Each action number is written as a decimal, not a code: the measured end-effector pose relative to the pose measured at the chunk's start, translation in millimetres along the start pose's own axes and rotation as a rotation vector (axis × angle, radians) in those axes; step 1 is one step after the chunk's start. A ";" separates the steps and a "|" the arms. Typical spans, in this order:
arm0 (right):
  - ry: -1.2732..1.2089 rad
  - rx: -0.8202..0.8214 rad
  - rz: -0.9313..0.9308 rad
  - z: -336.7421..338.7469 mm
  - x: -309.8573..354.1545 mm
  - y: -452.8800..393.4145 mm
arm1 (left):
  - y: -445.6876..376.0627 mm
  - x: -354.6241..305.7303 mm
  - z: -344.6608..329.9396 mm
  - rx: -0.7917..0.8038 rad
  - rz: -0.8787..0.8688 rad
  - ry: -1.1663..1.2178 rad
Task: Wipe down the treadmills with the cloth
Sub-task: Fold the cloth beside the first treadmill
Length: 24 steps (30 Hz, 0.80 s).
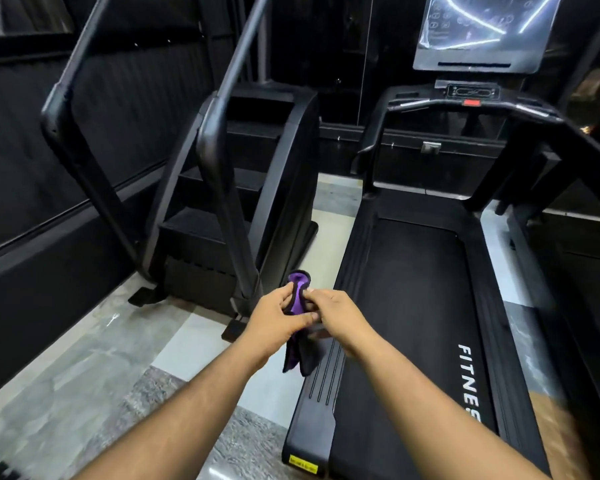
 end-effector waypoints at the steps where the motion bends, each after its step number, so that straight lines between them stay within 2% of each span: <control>1: -0.003 0.039 -0.014 0.7 4.1 -7.2 | -9.3 0.6 1.9 -0.040 -0.014 -0.067; 3: 0.006 0.064 0.003 3.4 9.4 -21.4 | -23.5 -3.6 7.0 -0.137 -0.048 -0.194; 6: 0.161 -0.136 0.216 6.7 6.4 -54.0 | -49.1 -9.7 23.3 -0.196 -0.094 -0.267; 8: 0.358 -0.223 0.412 8.2 2.8 -73.4 | -66.5 -12.7 37.9 -0.185 -0.123 -0.265; 10: 0.647 -0.129 0.533 3.3 -3.2 -95.9 | -85.9 -15.9 56.2 -0.145 -0.167 -0.281; 12: 0.981 -0.072 0.538 -2.6 -11.2 -118.0 | -108.2 -17.5 79.3 -0.103 -0.209 -0.288; 14: 1.210 -0.133 0.530 -3.0 -15.2 -133.9 | -130.9 -18.2 104.3 -0.087 -0.244 -0.298; 15: 1.242 -0.192 0.523 -3.2 -12.1 -140.1 | -142.2 -17.0 118.3 -0.070 -0.265 -0.315; 18: 1.155 -0.308 0.533 -14.1 19.3 -152.1 | -176.0 -11.0 161.3 0.027 -0.294 -0.440; 20: 1.077 -0.300 0.548 -29.7 44.6 -155.5 | -195.7 -9.7 183.4 0.059 -0.311 -0.510; 24: 0.673 -0.245 0.464 -61.3 78.3 -167.3 | -243.2 -16.9 219.8 0.052 -0.258 -0.284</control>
Point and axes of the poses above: each hand's wrist, its own y-axis away from the middle knuckle, its own z-axis out of the back of the hand, x = y × z, the point moved 1 cm from there along -y, towards the middle knuckle, and after that the axes turned 7 degrees about -x, right-handed, at the moved point
